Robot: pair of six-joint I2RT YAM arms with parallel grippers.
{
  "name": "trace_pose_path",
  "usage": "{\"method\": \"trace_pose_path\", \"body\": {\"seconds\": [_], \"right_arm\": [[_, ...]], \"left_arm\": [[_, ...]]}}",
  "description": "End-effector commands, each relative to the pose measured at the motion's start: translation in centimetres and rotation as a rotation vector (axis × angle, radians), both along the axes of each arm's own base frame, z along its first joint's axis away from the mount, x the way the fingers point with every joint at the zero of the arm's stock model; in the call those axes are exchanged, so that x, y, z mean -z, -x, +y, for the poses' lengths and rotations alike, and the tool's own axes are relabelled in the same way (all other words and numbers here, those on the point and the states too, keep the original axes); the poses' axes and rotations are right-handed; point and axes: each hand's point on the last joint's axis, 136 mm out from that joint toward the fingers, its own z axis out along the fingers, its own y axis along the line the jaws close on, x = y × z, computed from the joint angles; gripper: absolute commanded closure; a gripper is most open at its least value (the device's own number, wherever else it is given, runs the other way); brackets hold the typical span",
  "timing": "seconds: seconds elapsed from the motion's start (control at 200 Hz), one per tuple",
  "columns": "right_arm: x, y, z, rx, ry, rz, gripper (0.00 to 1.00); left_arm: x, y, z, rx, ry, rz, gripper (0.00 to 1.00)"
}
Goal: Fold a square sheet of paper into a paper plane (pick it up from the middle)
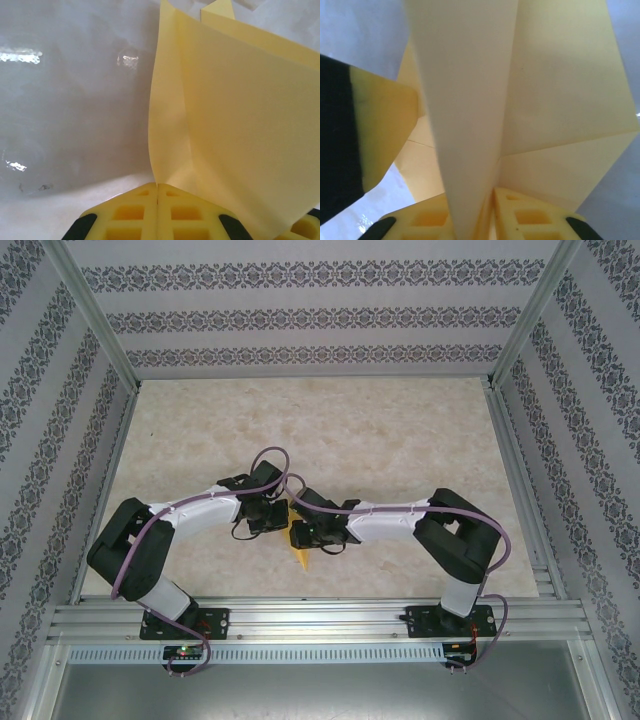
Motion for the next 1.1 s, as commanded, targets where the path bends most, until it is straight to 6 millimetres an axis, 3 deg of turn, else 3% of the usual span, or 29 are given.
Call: {"method": "trace_pose_path", "body": {"seconds": [0.0, 0.135, 0.25, 0.355, 0.47, 0.684, 0.899, 1.094], "right_arm": [[-0.4, -0.6, -0.4, 0.005, 0.065, -0.048, 0.82], [-1.8, -1.4, -1.3, 0.036, 0.106, -0.096, 0.92], [-4.0, -2.9, -2.8, 0.081, 0.146, -0.154, 0.95], [-5.4, -4.9, -5.6, 0.149, 0.212, -0.171, 0.95], [-5.9, -7.0, -7.5, 0.199, 0.25, -0.16, 0.94], [-4.6, -9.7, -7.6, 0.171, 0.323, -0.09, 0.91], [-1.9, -10.6, -7.2, 0.132, 0.391, -0.027, 0.89], [-0.5, -10.5, -7.3, 0.123, 0.408, -0.001, 0.79]], "left_arm": [[-1.4, -0.8, -0.5, 0.002, 0.052, -0.054, 0.95], [-2.2, -0.9, -0.6, 0.006, 0.077, -0.089, 0.9], [-4.0, -1.1, -0.5, -0.005, 0.107, -0.154, 0.75], [-6.0, -1.4, 1.1, -0.05, 0.082, -0.241, 0.57], [-7.4, -1.3, 3.4, -0.106, 0.026, -0.317, 0.5], [-7.7, -0.6, 6.4, -0.181, -0.037, -0.357, 0.47], [-7.5, -0.3, 7.1, -0.194, -0.052, -0.348, 0.47], [-7.2, -0.1, 7.2, -0.197, -0.051, -0.34, 0.47]]}}
